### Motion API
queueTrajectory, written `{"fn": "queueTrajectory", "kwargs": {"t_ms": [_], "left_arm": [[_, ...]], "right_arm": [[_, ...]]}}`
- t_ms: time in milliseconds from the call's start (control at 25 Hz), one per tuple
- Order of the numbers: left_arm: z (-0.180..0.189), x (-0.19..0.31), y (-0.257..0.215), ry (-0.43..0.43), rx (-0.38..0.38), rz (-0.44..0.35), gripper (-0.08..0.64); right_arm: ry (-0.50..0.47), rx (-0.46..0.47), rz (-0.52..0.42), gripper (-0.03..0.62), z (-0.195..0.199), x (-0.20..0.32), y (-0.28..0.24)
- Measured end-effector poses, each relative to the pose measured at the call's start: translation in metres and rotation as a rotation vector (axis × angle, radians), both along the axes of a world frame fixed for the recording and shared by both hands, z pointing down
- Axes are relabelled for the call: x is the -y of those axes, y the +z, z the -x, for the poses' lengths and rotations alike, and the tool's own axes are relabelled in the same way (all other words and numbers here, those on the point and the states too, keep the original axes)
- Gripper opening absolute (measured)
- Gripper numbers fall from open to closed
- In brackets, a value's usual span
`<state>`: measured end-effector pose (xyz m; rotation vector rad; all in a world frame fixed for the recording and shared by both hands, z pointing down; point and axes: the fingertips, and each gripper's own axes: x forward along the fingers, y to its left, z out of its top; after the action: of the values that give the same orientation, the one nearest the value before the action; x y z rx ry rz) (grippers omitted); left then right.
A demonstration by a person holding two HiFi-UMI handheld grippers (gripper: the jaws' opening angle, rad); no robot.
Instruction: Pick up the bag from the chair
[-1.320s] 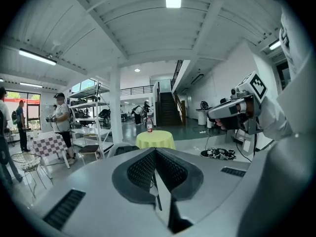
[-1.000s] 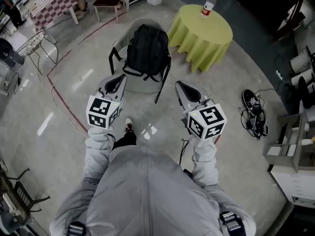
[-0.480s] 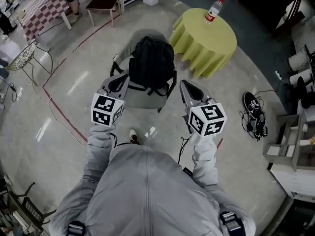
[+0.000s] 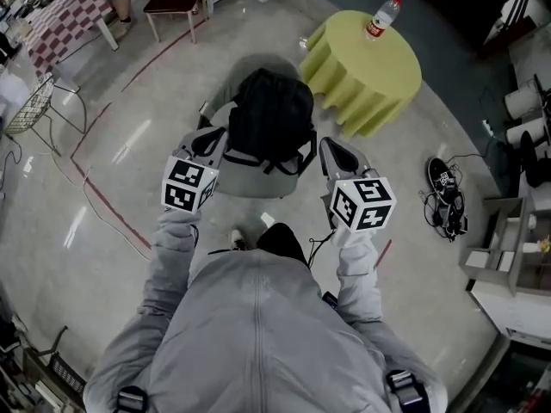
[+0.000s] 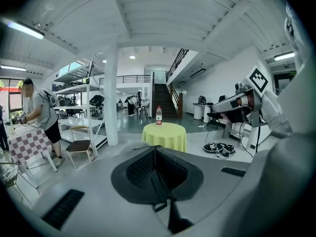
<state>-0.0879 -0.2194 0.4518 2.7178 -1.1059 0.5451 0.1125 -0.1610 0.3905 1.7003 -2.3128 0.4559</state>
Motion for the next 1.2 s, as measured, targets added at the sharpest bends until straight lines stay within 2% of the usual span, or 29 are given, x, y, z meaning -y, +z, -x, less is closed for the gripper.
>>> {"fn": "queueTrajectory", "kwargs": {"t_ms": [240, 360, 600, 720, 760, 800, 1000, 1200], "left_arm": [[-0.005, 0.031, 0.038, 0.001, 0.023, 0.071, 0.012], [-0.012, 0.052, 0.064, 0.005, 0.046, 0.124, 0.085], [-0.029, 0.088, 0.122, 0.022, 0.068, 0.273, 0.129], [-0.037, 0.104, 0.158, 0.028, 0.106, 0.355, 0.146], [-0.041, 0.110, 0.170, 0.039, 0.118, 0.383, 0.154], [-0.047, 0.115, 0.182, 0.052, 0.127, 0.411, 0.160], [-0.061, 0.135, 0.234, 0.069, 0.172, 0.523, 0.180], [-0.057, 0.151, 0.272, -0.003, 0.170, 0.595, 0.196]], "right_arm": [[0.072, 0.019, 0.098, 0.009, -0.028, 0.038, 0.042], [0.075, 0.016, 0.133, 0.010, -0.041, 0.066, 0.065], [0.102, 0.011, 0.202, 0.012, -0.072, 0.123, 0.118], [0.082, 0.027, 0.256, 0.015, -0.083, 0.144, 0.147], [0.066, 0.032, 0.281, 0.081, -0.086, 0.150, 0.158], [0.049, 0.036, 0.306, 0.119, -0.088, 0.157, 0.169], [0.023, 0.073, 0.399, 0.171, -0.103, 0.183, 0.219], [-0.008, 0.093, 0.485, 0.231, -0.106, 0.200, 0.261]]}}
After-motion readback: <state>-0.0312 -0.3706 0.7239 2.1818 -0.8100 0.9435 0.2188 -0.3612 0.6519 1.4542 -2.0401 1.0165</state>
